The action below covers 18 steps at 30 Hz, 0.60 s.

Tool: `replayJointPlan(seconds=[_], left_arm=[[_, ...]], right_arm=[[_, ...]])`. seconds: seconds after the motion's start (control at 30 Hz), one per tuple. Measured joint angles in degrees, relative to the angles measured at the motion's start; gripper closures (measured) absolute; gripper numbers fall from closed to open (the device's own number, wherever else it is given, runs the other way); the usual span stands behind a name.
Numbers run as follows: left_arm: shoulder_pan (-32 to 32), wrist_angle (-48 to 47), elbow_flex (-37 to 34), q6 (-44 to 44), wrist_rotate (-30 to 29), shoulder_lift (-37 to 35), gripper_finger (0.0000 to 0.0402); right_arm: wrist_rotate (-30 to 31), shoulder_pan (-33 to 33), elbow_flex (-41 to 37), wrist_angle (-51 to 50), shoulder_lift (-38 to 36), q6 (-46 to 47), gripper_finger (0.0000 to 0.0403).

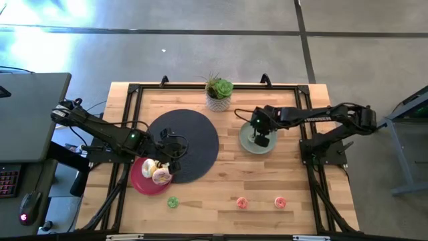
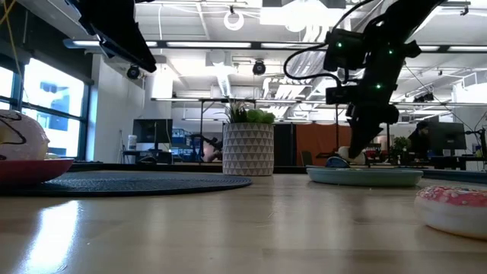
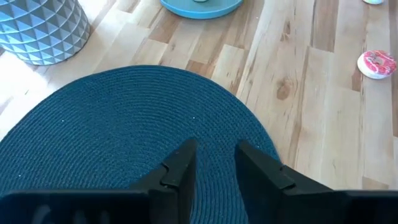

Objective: Pick & Place donuts
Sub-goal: Put the small yellow donut on the blue plate, then put the right small pink donut on the blue plate

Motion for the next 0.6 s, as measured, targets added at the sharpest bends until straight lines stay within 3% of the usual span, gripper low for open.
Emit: replayJointPlan(seconds=[0.3,0.6], left_arm=[[0.0,0.0,0.0,0.0,-0.11,0.0,0.0285],[0.0,0.0,0.0,-0.04,-0.46,0.0,0.0285]], right_arm=[[2.77,0.07,0.0,-1.81,0.0,-0.16,0.0386],[1.89,0.04,0.0,-2.41,0.0,-0.1,0.0288]])
